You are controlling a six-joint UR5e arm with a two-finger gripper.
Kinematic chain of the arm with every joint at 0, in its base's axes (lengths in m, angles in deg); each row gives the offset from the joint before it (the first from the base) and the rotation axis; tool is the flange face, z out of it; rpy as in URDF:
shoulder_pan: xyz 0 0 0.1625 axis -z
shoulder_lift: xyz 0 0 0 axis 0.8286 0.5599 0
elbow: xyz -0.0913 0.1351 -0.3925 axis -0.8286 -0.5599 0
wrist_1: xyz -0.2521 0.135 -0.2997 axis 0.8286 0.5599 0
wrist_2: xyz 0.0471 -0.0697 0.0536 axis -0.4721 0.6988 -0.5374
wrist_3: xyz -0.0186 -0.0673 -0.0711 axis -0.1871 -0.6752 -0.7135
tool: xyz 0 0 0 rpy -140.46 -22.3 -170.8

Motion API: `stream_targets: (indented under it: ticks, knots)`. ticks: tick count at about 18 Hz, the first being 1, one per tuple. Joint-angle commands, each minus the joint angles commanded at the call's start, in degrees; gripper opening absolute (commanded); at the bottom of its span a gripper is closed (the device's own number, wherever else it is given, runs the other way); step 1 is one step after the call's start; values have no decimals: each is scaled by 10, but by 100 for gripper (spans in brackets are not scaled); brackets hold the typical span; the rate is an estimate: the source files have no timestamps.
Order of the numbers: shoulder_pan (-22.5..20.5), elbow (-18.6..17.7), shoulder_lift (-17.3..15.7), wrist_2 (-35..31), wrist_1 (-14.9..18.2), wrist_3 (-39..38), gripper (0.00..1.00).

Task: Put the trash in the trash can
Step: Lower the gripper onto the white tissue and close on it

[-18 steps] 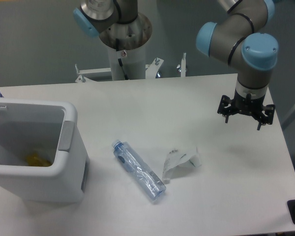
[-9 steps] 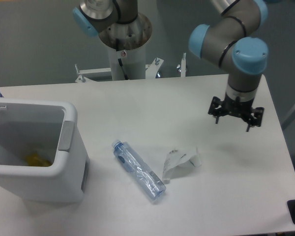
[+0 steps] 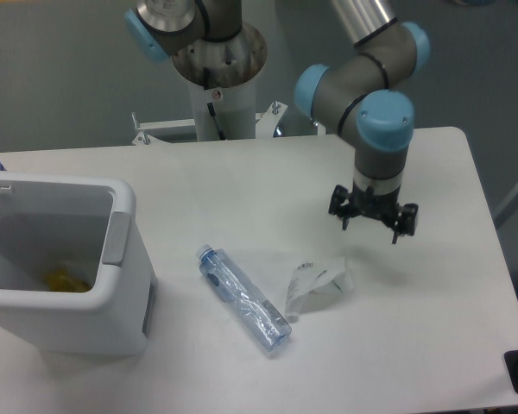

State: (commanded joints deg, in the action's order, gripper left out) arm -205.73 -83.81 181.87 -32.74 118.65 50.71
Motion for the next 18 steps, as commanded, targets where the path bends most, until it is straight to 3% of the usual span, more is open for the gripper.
stream_targets:
  ticks: [6,7,11,12,18]
  knots:
    - [28,3,23,0,0,-1,100]
    - [30,3,24,0,1,0,86]
    - [36,0,25,0,1,-3,11]
    - [36,0,25,1,1,-4,0]
    - [35,14,18,4,1,-2,0]
